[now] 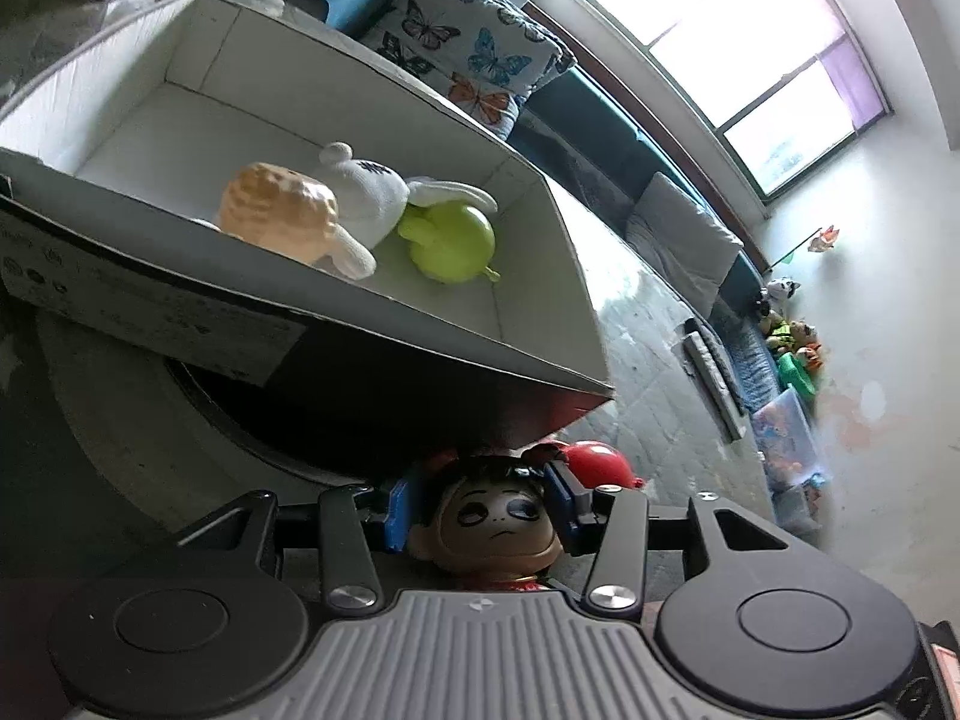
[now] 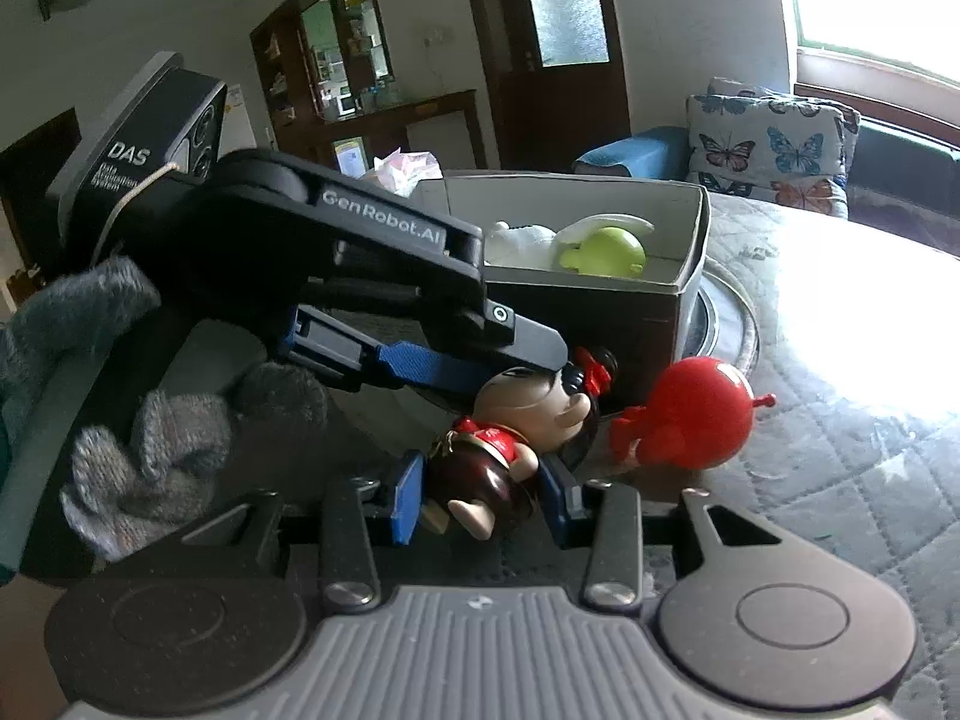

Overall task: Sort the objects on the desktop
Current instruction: 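Close the left tool around the doll in the red outfit, then lift the doll with the left tool up over the box rim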

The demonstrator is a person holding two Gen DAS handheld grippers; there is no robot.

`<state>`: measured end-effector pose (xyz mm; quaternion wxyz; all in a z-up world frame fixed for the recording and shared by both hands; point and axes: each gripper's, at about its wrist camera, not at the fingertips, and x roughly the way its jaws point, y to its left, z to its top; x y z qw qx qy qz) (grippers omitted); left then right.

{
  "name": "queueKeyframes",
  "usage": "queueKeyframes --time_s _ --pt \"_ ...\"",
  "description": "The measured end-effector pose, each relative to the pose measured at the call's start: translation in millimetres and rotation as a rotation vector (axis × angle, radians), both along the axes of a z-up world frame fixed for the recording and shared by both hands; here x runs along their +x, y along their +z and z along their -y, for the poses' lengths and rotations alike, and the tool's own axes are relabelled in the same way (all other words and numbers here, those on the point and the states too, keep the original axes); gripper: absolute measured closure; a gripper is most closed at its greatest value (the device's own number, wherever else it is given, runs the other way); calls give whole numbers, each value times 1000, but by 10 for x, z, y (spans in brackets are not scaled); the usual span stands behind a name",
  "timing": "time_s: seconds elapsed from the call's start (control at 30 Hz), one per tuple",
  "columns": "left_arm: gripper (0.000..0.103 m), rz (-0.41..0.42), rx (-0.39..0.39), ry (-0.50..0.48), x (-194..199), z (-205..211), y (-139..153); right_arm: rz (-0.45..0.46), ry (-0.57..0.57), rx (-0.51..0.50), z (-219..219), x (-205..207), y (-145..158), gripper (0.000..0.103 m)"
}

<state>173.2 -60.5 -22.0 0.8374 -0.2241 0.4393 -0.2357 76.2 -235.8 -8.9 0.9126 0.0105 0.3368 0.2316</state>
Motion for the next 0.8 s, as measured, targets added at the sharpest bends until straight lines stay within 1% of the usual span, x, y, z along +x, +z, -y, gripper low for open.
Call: queueKeyframes --time_s 0.07,0.13,0.2,0.37,0.53,0.63,0.7,0.77,0.8 --pt "56 -1 -8 -6 1 8 -6 0 13 -7 -4 -13 0 65" --pt "53 -2 -16 -12 3 16 -12 6 30 -21 -27 -34 2 68" --pt "53 -3 -24 -18 4 24 -18 16 31 -31 -33 -42 1 69" --pt "53 -5 -43 -32 8 45 -34 2 31 4 16 -22 15 68" --pt "54 -19 -49 -28 -5 11 -40 -3 -11 30 89 7 69 57" --pt "53 -34 -56 -14 -13 -11 -67 -11 -41 47 122 51 94 44" --pt "53 -30 -58 -13 -32 -20 -73 -20 -50 52 118 85 87 42" --pt "53 -25 -59 -13 -58 -29 -70 -32 -61 62 116 118 67 32" --pt "53 -25 -59 -11 -71 -32 -68 -39 -69 70 116 134 56 30"
